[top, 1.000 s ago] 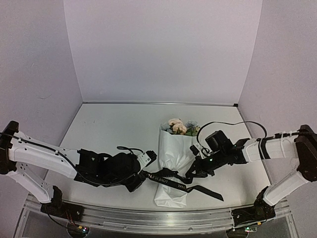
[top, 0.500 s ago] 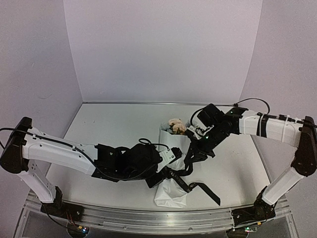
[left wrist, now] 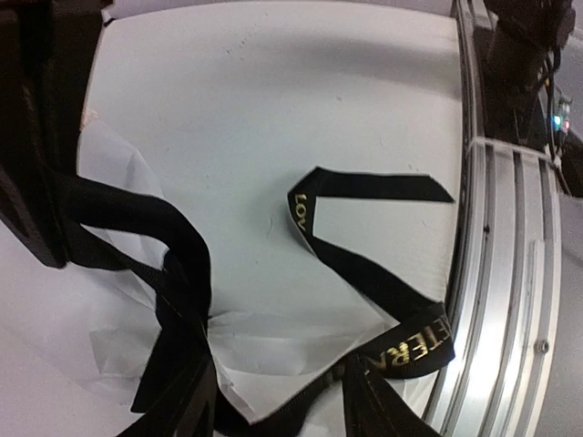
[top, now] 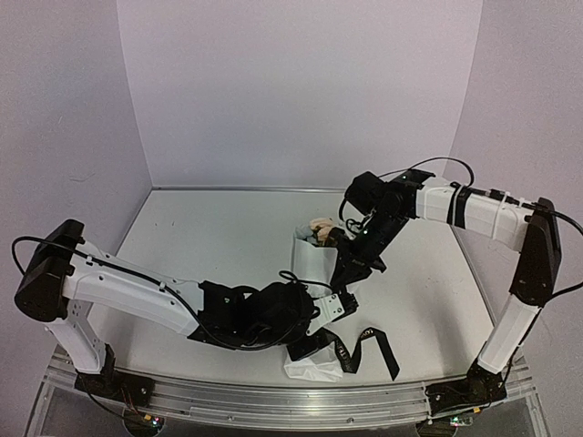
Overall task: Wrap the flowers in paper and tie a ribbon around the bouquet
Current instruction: Cross the half-tied ribbon over the folded bouquet.
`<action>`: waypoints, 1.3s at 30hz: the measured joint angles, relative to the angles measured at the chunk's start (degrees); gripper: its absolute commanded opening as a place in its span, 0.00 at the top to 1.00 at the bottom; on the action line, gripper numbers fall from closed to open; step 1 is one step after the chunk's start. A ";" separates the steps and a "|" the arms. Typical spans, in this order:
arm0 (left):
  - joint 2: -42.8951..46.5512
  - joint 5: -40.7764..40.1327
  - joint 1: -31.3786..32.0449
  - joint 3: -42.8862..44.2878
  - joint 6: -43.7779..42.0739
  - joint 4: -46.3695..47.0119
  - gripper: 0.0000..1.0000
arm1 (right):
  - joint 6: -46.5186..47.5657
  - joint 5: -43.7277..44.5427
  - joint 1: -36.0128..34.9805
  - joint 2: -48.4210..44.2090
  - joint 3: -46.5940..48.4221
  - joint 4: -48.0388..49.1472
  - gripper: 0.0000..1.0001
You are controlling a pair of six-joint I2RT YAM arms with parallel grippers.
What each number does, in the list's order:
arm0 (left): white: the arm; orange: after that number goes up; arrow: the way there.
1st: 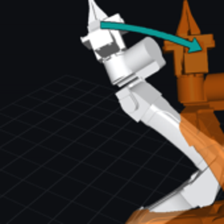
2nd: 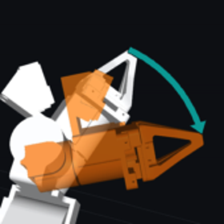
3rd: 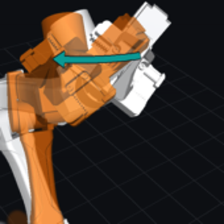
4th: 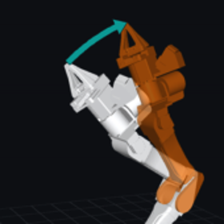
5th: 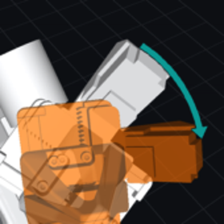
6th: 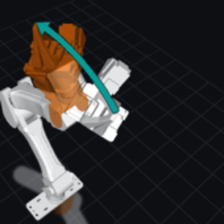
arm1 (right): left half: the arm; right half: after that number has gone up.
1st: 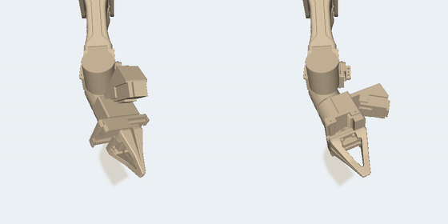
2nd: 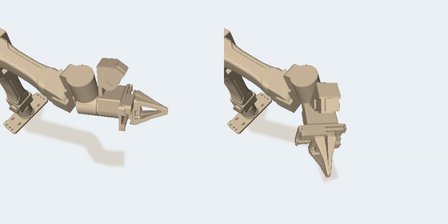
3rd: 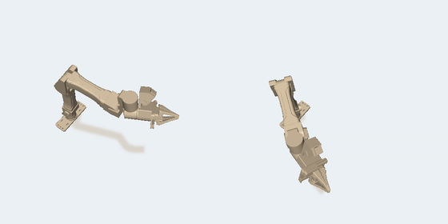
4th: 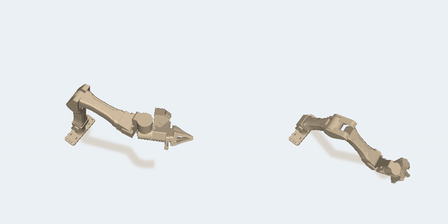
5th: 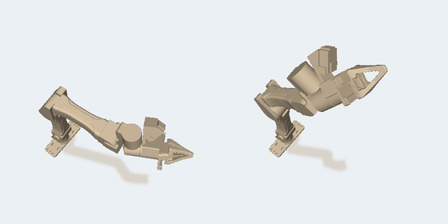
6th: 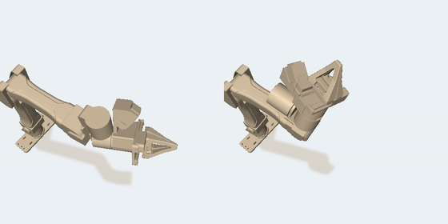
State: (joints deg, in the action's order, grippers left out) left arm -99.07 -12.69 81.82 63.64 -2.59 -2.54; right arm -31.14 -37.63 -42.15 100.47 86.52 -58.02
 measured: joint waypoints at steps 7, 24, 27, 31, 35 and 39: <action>6.73 -2.07 -2.01 -6.02 4.45 8.25 0.39 | -3.21 0.00 0.00 0.07 0.91 -2.40 1.00; 8.98 1.86 -7.26 -8.66 6.15 15.22 0.31 | -19.46 -0.60 -3.70 4.62 8.85 -2.45 1.00; 8.91 2.20 -7.35 -8.66 5.75 16.31 0.31 | -20.85 -0.59 -4.32 5.39 9.44 -2.54 1.00; 8.09 2.56 -7.71 -8.66 5.60 17.23 0.37 | -21.98 -0.28 -4.77 5.57 9.64 -2.74 1.00; 7.11 2.65 -8.16 -8.62 5.49 17.71 0.49 | -22.94 -0.08 -4.81 5.60 9.64 -3.21 1.00; 6.01 2.64 -8.88 -8.61 5.86 17.81 0.60 | -23.64 0.11 -4.87 5.60 9.64 -3.67 1.00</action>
State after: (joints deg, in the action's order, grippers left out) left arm -93.05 -10.05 72.94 55.02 3.27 15.27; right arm -54.77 -37.51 -47.02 106.06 96.16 -61.69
